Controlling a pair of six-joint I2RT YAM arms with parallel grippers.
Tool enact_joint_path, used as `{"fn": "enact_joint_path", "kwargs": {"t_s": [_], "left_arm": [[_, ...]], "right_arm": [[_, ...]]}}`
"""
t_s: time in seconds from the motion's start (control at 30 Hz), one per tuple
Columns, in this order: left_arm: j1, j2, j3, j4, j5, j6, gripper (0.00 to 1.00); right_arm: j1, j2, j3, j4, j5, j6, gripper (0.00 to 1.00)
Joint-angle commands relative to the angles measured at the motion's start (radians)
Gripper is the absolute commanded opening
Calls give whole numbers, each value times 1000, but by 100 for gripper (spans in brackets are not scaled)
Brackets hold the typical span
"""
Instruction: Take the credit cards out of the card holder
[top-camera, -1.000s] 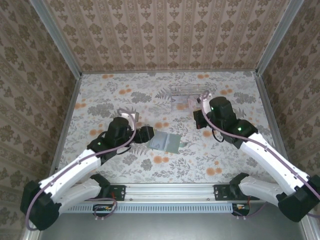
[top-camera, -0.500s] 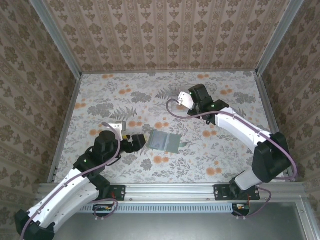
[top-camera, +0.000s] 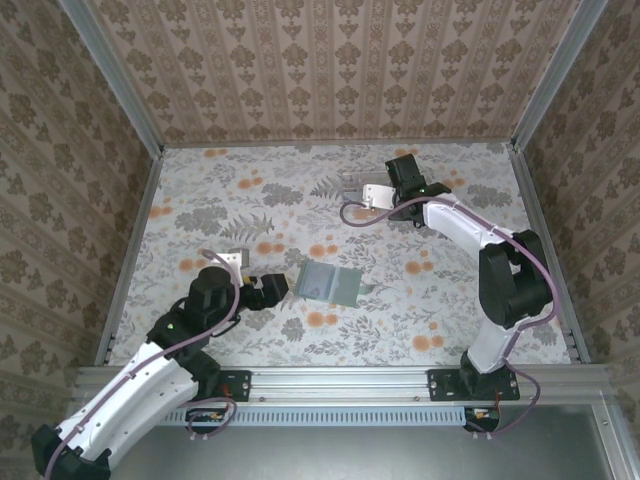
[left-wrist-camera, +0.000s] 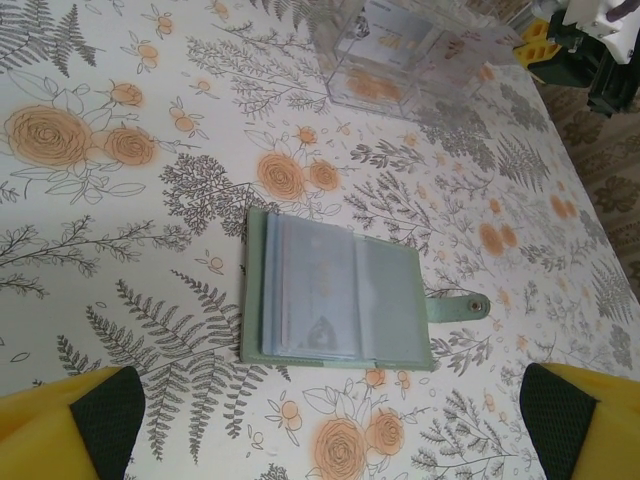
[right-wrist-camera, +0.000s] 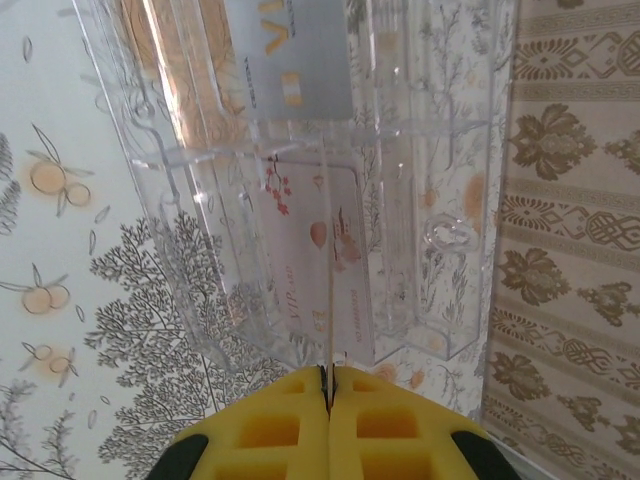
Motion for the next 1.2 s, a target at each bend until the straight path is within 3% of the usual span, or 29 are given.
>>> {"fn": "enact_joint_path", "kwargs": {"t_s": [0.0,1.1,1.13,1.17], "left_arm": [[14,-12,-14,-6,-18,-12,100],[91,60,-40,44,42,-16,100],[93,61,-40,45,45,-16,100],[93,62,-40,44,47,-16,100]], "right_arm": [[-29,29,8,-2,-33,-69,0],[-32,174,63,56,-24,-56,0],[-31,176,68,62,-20,-39,14],[-32,181,73,62,-16,-31,19]]}}
